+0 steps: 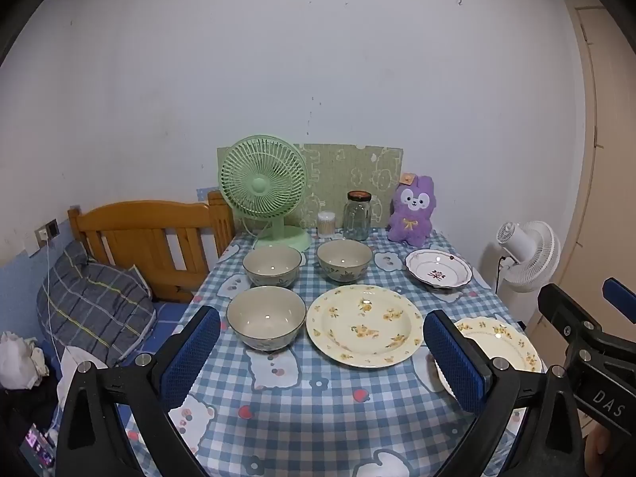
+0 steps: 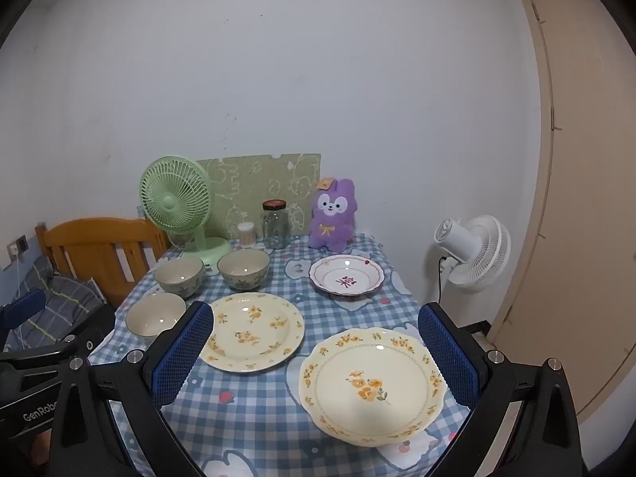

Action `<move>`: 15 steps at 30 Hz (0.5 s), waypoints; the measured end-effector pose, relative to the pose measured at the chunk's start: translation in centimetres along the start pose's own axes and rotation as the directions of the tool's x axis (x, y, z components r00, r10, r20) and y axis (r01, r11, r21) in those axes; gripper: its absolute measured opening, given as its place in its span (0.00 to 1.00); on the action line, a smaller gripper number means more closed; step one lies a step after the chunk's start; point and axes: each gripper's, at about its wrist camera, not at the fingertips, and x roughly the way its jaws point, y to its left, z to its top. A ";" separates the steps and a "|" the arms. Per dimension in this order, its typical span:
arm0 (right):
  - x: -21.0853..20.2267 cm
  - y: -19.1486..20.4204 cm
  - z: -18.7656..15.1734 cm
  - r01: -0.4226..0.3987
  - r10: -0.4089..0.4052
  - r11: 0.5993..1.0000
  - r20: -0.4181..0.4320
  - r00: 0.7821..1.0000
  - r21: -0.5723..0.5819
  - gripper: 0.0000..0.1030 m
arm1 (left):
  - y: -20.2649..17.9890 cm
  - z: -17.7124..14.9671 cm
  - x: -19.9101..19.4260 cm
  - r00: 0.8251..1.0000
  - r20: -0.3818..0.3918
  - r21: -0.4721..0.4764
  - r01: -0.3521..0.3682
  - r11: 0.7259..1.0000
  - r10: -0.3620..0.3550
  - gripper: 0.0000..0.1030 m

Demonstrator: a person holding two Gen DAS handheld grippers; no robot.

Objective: Organize plates and bowls

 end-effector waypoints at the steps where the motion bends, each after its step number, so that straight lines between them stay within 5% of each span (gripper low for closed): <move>1: 0.0 -0.1 -0.1 0.000 0.000 1.000 0.000 1.000 0.001 1.00 | 0.1 0.0 0.0 1.000 0.006 0.001 -0.004 1.000 0.004 1.00; 15: -0.1 -0.3 -0.6 0.007 -0.007 1.000 0.004 1.000 0.012 1.00 | -0.6 -0.4 -0.6 0.999 0.030 0.012 -0.018 1.000 0.018 1.00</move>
